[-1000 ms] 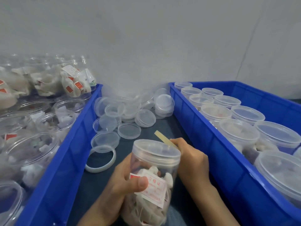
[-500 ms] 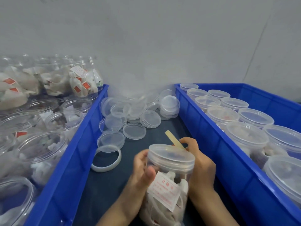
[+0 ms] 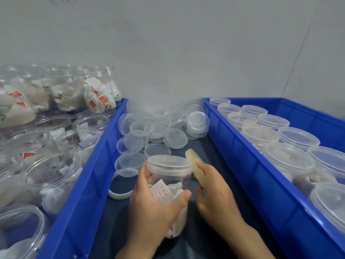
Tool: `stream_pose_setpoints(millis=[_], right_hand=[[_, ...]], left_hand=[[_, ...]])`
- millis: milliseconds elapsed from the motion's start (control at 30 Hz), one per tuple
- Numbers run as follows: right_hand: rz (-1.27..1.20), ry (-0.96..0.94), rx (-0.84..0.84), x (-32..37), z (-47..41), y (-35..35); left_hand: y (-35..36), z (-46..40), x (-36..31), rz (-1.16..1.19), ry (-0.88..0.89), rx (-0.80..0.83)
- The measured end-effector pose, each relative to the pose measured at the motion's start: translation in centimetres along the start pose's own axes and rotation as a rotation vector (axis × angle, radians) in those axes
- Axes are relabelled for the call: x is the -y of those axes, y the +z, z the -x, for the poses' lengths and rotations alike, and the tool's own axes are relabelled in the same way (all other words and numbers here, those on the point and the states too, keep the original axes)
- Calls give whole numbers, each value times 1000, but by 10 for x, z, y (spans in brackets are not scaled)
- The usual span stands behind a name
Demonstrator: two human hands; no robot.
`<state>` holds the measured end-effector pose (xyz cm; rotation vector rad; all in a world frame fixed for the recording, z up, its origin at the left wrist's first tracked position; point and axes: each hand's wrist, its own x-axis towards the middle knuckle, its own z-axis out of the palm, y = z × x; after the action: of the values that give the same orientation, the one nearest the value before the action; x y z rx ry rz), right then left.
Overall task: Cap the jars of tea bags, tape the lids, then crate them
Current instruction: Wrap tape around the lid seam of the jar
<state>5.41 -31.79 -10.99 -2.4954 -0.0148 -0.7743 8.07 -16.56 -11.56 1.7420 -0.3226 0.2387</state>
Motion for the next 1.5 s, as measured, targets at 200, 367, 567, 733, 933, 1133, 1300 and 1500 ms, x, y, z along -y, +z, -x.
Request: stream_pose_setpoints(millis=[200,367,567,733,933,1133,1300,1500], right_hand=[[215,-17,-203,-8,-5,-15],[224,81,-169,-17,-5,-20],[290,110,-50,-24,-12,-14],[295,102,0,-22,-12,-9],[272,142,-5,-18,-6,-3],[175,168,-81,-3,-1,-6],[122,150,-91,4,-1,-6],[189,56,-149,12,0,-8]], left_hand=[[-13,-8,-1,295,-84,161],[-13,-4,-2,377,-103,293],[-16,-5,-4,377,-103,296],[-14,-4,-7,433,-60,377],[-10,-4,-13,467,14,641],[7,-5,-15,406,-74,546],[-4,-3,-2,149,-26,269],[-6,-3,-2,28,231,-11]])
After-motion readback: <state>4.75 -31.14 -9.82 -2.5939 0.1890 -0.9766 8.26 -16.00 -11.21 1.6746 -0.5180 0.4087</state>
